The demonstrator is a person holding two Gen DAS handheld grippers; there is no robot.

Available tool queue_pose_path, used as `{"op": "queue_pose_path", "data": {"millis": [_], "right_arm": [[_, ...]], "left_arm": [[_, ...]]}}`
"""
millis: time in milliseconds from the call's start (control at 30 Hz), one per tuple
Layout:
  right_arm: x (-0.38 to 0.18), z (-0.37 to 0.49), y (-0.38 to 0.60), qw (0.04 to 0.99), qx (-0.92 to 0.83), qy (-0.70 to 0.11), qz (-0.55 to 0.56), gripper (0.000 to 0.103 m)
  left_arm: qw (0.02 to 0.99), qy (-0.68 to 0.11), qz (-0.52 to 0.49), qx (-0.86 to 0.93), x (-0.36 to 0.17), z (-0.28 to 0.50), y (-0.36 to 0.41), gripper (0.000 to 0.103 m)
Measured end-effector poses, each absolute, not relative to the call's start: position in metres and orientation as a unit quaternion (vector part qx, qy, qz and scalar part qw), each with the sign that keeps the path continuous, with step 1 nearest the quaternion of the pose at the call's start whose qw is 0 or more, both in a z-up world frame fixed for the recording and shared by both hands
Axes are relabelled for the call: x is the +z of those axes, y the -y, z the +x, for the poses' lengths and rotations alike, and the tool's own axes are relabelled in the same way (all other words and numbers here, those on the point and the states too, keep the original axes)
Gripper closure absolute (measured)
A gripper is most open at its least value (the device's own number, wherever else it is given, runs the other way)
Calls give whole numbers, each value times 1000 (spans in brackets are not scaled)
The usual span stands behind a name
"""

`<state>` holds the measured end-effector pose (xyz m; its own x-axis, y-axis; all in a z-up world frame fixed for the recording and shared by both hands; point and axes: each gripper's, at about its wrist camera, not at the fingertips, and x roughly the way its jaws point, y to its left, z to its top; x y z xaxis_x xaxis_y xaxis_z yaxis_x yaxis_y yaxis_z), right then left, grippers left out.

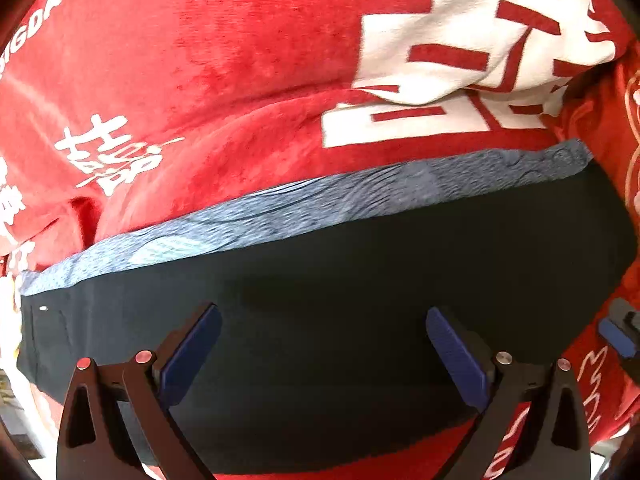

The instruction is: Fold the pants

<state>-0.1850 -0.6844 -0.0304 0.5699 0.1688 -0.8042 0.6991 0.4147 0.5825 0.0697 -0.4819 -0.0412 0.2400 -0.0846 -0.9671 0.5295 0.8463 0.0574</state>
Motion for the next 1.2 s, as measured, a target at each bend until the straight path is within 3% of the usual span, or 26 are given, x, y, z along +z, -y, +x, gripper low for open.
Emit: {"op": "queue_pose_path", "data": {"millis": [167,633,667,700,733,767,833,900,1067,1200], "right_arm": [[-33,-189,688,730,-178,-402,523,45],[-38,-153,699,758,-194,-330,528,44],[-38,-150,701,750,-197,-337,533,46],[-38,-147,703,742,-199,-345,540,56],[-39,-145,705,734,-198,-352,546,66],[-41,-143,707,725,-194,-360,555,86],[-39,-144,708,722,-178,-353,567,88],[-33,-144,709,725,-162,-343,574,89],[-4,-138,701,752,-119,-324,561,89],[18,-133,691,772,-98,-321,540,89]], "left_arm": [[745,-610,180,-202,-63,71,491,0],[755,-590,179,-222,-61,58,494,0],[755,-589,179,-225,-61,58,494,0],[754,-589,179,-227,-61,58,494,0],[753,-590,179,-229,-60,59,494,0],[751,-593,178,-229,-59,59,494,0],[750,-594,176,-232,-55,62,492,10],[754,-586,181,-237,-44,60,492,29],[769,-558,178,-255,-21,54,496,31],[748,-584,176,-262,-44,54,510,31]]}}
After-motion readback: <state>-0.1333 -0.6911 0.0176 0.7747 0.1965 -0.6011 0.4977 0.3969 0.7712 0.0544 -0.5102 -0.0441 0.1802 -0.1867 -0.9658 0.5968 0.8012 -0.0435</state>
